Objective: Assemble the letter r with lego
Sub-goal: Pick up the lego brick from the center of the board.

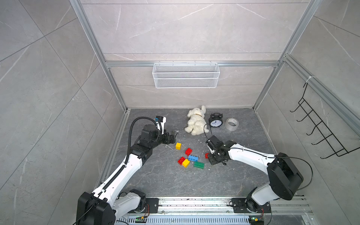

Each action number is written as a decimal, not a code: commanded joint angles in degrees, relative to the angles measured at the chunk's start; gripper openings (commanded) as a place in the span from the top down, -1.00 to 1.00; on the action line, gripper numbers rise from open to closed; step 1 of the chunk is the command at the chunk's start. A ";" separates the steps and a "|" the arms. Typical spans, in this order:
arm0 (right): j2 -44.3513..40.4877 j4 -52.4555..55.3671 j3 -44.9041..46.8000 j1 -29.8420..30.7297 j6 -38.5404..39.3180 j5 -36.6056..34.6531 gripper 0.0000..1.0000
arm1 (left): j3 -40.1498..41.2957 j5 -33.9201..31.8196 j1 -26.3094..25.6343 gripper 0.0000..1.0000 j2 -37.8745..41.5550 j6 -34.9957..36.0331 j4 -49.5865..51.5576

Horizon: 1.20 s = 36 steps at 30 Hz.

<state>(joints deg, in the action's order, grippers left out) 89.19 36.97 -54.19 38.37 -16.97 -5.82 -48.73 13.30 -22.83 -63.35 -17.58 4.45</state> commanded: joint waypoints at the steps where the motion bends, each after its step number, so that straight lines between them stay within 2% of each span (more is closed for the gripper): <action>1: 0.10 -0.14 1.11 0.65 -1.22 -1.42 0.19 | -0.14 -1.44 0.19 -0.93 0.27 -0.36 -0.91; 5: 0.02 0.47 1.10 1.02 -1.64 -2.53 0.25 | 0.05 -1.78 0.15 -0.92 0.36 -0.38 -0.50; 21: 2.48 0.91 0.15 3.03 -2.52 -4.81 0.18 | 0.48 -1.85 0.16 -0.91 -0.18 -0.18 -0.62; 27: 0.32 1.10 -0.52 3.41 -2.80 -5.22 0.41 | 0.57 -1.99 0.13 -0.89 -0.02 0.02 -0.54; 32: -2.62 6.16 -6.74 5.29 -1.50 -4.67 0.52 | 1.31 -3.10 0.49 -0.77 -0.32 -0.99 -0.56; 36: -2.82 7.18 -14.95 7.32 3.92 -0.48 0.56 | 2.70 -3.51 1.46 -0.65 -0.72 -3.91 -1.98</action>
<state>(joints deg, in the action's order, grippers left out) 88.09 42.39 -63.55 44.51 -17.23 -9.10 -46.89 10.72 -22.17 -63.55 -18.96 4.56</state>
